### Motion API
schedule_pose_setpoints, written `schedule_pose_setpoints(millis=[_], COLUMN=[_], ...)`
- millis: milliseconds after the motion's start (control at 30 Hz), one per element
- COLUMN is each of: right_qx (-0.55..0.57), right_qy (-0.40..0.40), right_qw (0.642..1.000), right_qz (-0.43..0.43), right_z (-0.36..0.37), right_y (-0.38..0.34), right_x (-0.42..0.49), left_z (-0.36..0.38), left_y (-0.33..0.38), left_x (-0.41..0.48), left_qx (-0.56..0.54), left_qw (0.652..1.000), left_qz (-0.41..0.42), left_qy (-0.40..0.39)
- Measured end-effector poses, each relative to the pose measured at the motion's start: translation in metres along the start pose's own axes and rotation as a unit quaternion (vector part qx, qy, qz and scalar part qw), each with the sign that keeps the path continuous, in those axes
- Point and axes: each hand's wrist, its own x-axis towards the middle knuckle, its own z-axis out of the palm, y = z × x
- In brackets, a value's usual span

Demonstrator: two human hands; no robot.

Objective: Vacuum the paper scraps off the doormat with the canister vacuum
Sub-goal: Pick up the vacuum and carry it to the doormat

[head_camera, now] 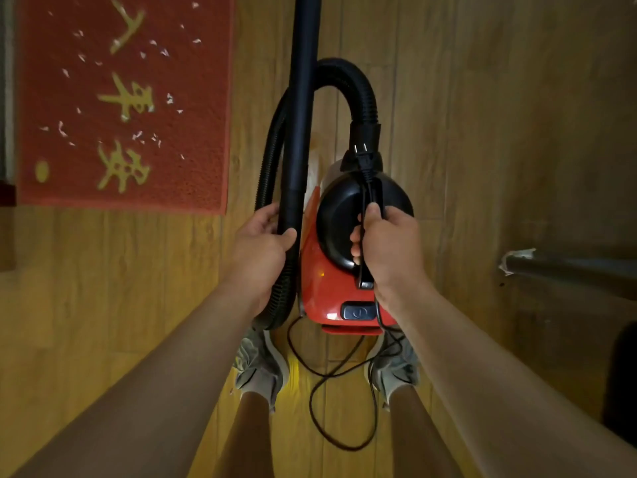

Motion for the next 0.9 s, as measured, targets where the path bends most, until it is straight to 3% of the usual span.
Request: schedule_pose_setpoints(millis=[900], right_qx=[-0.022], right_qy=[-0.003], right_qw=[0.999], right_qz=[-0.027], right_z=[0.069], right_y=[0.053], right_x=[0.135], left_z=[0.015], left_y=[-0.055], left_x=[0.154], left_qx=[-0.005], left_qw=[0.999], left_qz=[-0.019], left_qy=[0.051])
